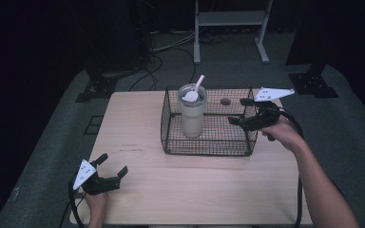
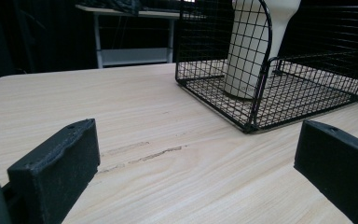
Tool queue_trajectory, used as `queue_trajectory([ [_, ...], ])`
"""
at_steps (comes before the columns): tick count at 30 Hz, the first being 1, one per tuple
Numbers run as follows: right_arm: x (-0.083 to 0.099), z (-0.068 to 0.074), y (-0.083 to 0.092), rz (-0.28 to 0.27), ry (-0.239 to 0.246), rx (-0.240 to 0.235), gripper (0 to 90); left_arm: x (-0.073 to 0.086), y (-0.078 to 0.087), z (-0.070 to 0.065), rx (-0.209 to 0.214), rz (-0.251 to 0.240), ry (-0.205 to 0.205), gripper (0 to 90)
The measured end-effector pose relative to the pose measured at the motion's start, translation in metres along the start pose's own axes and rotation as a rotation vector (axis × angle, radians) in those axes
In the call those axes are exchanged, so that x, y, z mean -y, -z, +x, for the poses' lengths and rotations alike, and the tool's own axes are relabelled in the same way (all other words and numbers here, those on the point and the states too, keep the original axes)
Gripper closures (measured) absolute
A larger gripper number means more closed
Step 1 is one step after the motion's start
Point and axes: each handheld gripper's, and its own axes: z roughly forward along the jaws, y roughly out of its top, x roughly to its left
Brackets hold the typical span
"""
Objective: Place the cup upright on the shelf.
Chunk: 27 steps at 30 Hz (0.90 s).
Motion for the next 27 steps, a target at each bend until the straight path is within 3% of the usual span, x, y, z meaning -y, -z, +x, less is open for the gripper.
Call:
queue_trajectory([
  [27,0.03,0.022,0.042,-0.03,0.028,-0.006,8.8,0.0,-0.001,-0.001,-0.002,0.004,-0.007,0.0],
])
